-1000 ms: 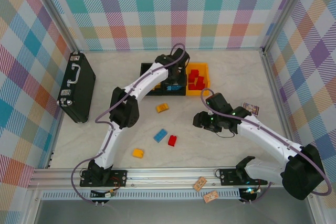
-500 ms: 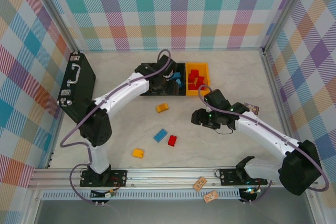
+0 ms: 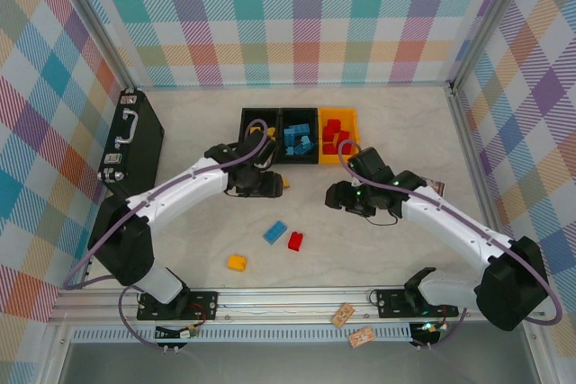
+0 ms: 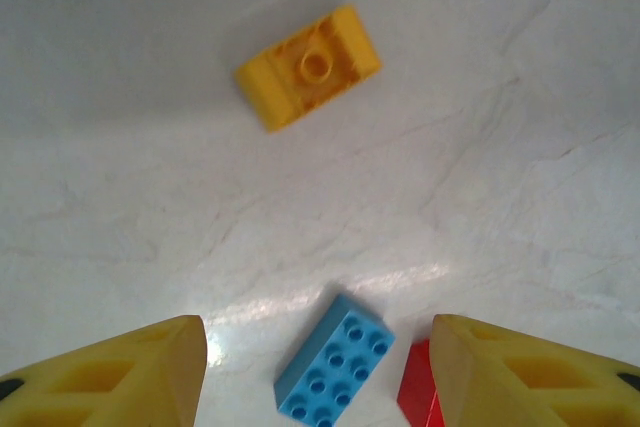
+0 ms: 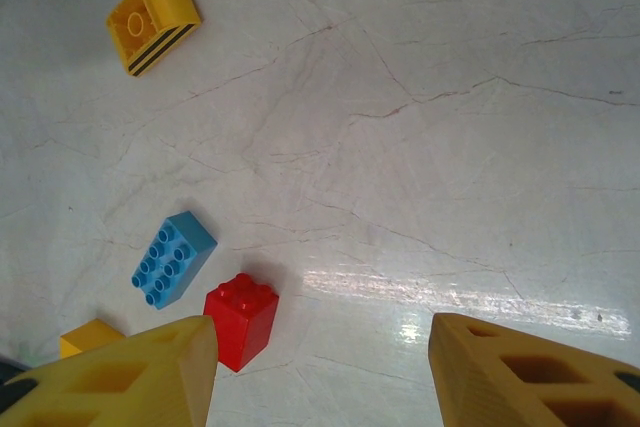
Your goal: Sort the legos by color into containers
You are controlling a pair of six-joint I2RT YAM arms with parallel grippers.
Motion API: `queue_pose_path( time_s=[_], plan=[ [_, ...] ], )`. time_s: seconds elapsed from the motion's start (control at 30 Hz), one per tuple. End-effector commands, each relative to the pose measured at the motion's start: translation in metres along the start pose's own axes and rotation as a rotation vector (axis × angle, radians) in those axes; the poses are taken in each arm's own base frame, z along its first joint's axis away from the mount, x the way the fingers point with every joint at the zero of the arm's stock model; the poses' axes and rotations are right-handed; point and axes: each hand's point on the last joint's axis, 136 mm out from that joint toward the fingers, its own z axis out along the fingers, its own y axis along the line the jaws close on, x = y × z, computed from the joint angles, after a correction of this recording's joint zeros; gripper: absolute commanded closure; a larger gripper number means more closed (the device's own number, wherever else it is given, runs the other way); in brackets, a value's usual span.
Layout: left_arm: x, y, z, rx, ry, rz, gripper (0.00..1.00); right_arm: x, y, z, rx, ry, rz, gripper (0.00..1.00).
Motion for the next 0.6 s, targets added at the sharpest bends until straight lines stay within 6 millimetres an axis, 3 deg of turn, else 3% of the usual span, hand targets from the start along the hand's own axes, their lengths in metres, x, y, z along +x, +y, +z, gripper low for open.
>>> queue_pose_path(
  time_s=[0.0,0.3,0.57],
  plan=[
    [0.013,-0.006,-0.004,0.062,-0.004,-0.025,0.39,-0.004,0.012,-0.006,-0.029,0.012,-0.04,0.42],
    [0.053,-0.007,0.01,0.074,0.074,0.105,0.34,0.012,0.023,-0.009,-0.1,0.095,-0.13,0.42],
    [0.082,0.001,0.036,-0.01,0.184,0.211,0.32,0.039,0.012,-0.011,-0.149,0.132,-0.142,0.41]
  ],
)
